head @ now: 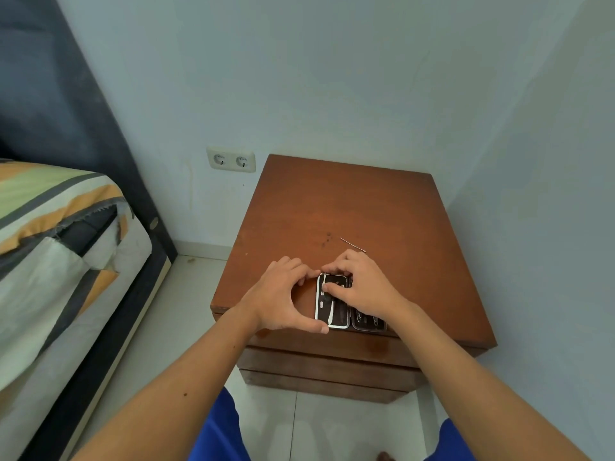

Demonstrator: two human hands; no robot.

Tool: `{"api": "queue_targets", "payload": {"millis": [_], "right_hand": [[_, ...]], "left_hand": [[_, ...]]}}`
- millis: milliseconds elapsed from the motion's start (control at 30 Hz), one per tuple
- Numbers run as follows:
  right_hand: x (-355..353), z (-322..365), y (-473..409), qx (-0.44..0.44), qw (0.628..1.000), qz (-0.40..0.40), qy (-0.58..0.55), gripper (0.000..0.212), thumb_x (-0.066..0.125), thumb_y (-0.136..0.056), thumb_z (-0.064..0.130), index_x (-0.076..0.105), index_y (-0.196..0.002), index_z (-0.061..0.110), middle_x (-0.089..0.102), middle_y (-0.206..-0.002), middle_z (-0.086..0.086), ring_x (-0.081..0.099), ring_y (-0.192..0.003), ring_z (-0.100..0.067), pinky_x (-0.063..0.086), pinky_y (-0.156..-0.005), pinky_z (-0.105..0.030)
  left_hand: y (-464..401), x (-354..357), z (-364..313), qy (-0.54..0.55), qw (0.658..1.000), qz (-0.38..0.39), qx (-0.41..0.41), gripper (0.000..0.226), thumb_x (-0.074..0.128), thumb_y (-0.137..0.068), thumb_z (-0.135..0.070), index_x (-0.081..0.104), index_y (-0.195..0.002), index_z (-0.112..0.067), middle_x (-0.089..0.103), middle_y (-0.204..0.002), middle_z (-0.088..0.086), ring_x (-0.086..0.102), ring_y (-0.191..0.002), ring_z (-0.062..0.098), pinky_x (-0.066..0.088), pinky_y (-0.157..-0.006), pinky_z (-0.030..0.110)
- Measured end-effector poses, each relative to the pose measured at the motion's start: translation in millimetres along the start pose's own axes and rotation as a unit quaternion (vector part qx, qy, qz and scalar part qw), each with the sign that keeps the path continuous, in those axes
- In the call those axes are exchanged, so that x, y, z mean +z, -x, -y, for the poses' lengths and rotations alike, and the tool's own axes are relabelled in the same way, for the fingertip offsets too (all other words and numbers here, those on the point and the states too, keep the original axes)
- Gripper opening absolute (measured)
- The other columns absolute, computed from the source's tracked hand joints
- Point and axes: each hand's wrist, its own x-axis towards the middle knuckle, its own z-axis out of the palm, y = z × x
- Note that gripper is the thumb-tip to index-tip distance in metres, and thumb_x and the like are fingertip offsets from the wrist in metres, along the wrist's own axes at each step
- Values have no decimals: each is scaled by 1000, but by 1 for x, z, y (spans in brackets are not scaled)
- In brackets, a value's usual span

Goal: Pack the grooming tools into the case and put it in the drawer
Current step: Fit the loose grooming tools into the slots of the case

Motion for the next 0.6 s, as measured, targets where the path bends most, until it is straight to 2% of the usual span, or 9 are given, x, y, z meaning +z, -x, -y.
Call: {"api": "queue_targets", "payload": {"millis": [167,267,433,600], "right_hand": [[0,1,14,-16,999,30,22,68,82,-81,51,65,-141,24,53,-118,12,42,-116,-14,36,-104,-27],[4,2,20,-17,999,38,33,79,79,-78,62,60,-146,26,49,-123,15,38,-118,-12,40,-108,-34],[2,2,24,-24,998,45,30,82,70,-72,73,63,-141,30,47,-127,14,38,-121,-13,43,-110,-39],[1,-2,28,-30,998,59,12,76,80,-70,68,67,-136,33,44,-129,16,36,-124,-12,42,-111,-43]], "left_hand": [[3,2,-1,4,1000,6,-2,92,78,-54,-89,63,-122,-30,49,-97,-15,44,-95,12,40,-89,29],[5,2,0,4,1000,8,-3,90,77,-55,-90,62,-121,-31,48,-98,-15,43,-95,11,39,-87,27],[4,1,-2,1,1000,3,-3,89,76,-53,-91,62,-119,-32,47,-96,-16,42,-93,10,35,-84,25],[5,-1,-4,5,1000,5,-3,90,76,-54,-91,61,-121,-33,46,-97,-20,42,-95,10,35,-84,24]]}}
